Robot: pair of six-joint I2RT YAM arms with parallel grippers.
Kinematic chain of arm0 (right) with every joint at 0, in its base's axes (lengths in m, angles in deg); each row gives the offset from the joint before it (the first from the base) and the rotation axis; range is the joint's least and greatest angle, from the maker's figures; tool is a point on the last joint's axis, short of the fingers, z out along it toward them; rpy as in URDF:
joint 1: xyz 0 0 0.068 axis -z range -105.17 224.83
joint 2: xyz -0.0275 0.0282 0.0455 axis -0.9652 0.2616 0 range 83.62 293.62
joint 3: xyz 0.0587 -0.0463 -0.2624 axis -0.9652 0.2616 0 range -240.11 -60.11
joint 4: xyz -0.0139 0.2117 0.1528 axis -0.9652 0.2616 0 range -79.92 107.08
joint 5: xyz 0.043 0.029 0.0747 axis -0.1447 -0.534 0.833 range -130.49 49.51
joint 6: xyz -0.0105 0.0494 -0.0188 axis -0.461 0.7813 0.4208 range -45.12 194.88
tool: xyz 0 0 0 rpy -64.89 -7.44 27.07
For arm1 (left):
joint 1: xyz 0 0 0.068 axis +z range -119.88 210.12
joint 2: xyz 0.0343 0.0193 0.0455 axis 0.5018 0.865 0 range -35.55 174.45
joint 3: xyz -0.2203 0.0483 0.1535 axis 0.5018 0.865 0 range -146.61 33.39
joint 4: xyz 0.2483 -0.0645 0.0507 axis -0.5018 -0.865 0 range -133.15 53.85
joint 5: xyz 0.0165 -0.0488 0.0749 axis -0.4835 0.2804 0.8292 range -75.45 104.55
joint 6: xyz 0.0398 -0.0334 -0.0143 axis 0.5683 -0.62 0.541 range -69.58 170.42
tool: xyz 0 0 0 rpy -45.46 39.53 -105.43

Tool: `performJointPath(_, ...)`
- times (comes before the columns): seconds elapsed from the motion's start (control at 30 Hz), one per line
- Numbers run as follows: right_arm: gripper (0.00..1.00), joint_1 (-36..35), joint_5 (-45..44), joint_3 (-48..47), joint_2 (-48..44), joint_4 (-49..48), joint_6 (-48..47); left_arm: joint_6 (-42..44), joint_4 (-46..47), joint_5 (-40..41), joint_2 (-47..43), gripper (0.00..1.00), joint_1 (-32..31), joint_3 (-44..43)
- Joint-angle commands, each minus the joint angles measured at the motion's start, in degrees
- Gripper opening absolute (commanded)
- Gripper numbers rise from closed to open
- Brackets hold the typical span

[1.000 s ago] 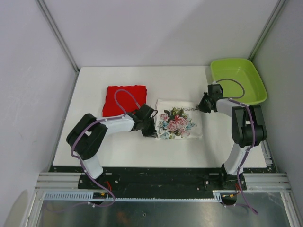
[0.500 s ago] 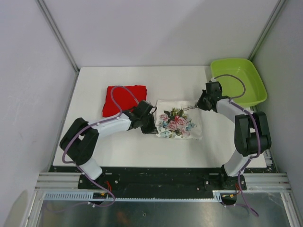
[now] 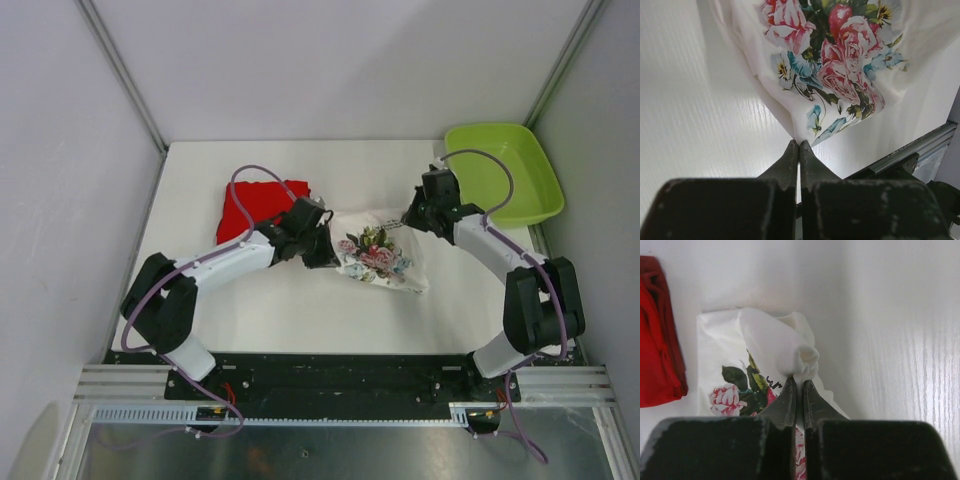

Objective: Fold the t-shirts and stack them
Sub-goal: Put the neatly folded tshirt into the corner of the board with both arms

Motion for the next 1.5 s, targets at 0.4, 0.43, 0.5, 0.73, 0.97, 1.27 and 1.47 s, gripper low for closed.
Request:
performJointPath(0.4,0.00,-0.6,-2.9,-4.1,-9.5,0.0,-0.1,7.2,-5.6,3.4,-1.9,0.00,-0.2,-12.0)
performJointPath(0.43,0.00,-0.6,-3.0,-4.6,-9.7,0.1,0.0,7.4,-6.0,3.5,-1.8,0.00,-0.2,-12.6)
performJointPath(0.5,0.00,-0.6,-3.0,-5.4,-10.0,0.2,0.1,7.9,-6.8,3.6,-1.7,0.00,-0.2,-13.7)
performJointPath(0.73,0.00,-1.3,-3.0,-6.6,-11.8,-2.2,0.8,10.2,-9.5,5.7,-3.4,0.00,1.6,-16.3)
performJointPath(0.97,0.00,-3.3,-2.7,-9.2,-11.2,-6.0,2.3,12.2,-11.6,7.0,-5.4,0.00,4.7,-18.1)
performJointPath(1.27,0.00,-8.6,-5.1,-13.8,-5.9,-12.3,3.7,14.8,-13.5,7.5,-8.8,0.00,11.7,-18.0)
performJointPath(1.47,0.00,-12.9,-6.9,-19.6,0.6,-16.7,4.4,16.3,-14.3,7.0,-10.9,0.00,17.5,-17.0)
